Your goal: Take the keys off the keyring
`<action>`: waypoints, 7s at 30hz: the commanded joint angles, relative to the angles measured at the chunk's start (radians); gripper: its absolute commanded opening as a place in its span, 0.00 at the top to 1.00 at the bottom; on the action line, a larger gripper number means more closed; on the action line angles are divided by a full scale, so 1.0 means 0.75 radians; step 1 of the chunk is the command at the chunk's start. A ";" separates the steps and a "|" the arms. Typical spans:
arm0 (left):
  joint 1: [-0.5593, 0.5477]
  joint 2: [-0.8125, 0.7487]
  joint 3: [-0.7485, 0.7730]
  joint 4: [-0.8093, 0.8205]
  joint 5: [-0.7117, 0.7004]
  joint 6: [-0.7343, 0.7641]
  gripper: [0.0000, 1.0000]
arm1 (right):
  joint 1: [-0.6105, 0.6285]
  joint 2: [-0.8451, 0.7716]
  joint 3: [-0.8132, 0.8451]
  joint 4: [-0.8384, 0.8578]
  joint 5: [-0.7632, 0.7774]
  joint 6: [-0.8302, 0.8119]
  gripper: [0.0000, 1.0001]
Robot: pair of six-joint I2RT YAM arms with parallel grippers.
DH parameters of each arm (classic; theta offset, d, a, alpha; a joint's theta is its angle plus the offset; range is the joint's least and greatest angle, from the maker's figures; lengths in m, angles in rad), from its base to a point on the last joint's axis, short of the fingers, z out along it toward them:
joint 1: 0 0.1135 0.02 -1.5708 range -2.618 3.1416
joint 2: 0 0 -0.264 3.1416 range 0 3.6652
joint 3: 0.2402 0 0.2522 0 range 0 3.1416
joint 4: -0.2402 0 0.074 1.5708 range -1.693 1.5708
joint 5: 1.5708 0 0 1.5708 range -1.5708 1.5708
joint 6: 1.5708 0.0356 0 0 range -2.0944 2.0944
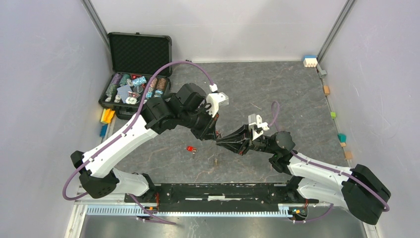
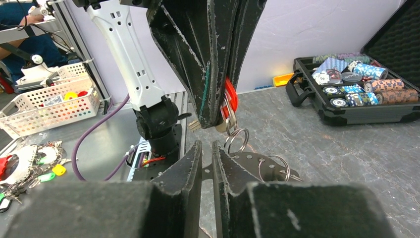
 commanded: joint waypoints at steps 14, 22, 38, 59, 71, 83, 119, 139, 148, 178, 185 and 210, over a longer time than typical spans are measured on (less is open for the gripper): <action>0.005 -0.023 0.026 0.026 0.012 0.023 0.98 | 0.010 -0.020 0.046 0.081 -0.038 -0.028 1.00; 0.005 -0.035 0.013 0.042 -0.014 0.018 0.98 | 0.025 -0.100 -0.018 0.131 -0.057 -0.105 1.00; 0.005 -0.052 0.020 0.041 -0.032 0.017 0.98 | 0.025 -0.108 0.022 -0.196 0.062 -0.238 0.67; 0.005 -0.037 0.014 0.042 -0.005 0.015 0.98 | 0.025 -0.057 0.055 -0.076 0.079 -0.174 0.67; 0.006 -0.028 0.014 0.047 0.013 0.015 0.98 | 0.025 -0.052 0.055 -0.039 0.094 -0.155 0.69; 0.005 -0.031 0.006 0.046 0.016 0.013 0.98 | 0.025 -0.033 0.065 -0.015 0.103 -0.133 0.72; 0.005 -0.030 -0.040 0.100 -0.065 -0.001 0.98 | 0.026 -0.098 0.008 0.041 -0.032 -0.155 1.00; 0.005 -0.040 -0.038 0.098 -0.079 -0.001 0.98 | 0.026 -0.169 -0.016 -0.119 0.044 -0.275 0.92; 0.006 -0.046 -0.036 0.093 -0.069 -0.001 0.98 | 0.025 -0.115 0.019 -0.172 0.115 -0.288 0.72; 0.006 -0.040 -0.032 0.096 -0.054 0.000 0.98 | 0.029 0.023 0.079 -0.021 0.092 -0.155 0.79; 0.006 -0.037 -0.020 0.097 -0.054 0.001 0.98 | 0.032 0.051 0.090 -0.031 0.102 -0.153 0.79; 0.015 -0.107 -0.047 0.168 -0.242 -0.034 0.98 | 0.035 0.023 0.043 0.009 0.022 -0.151 1.00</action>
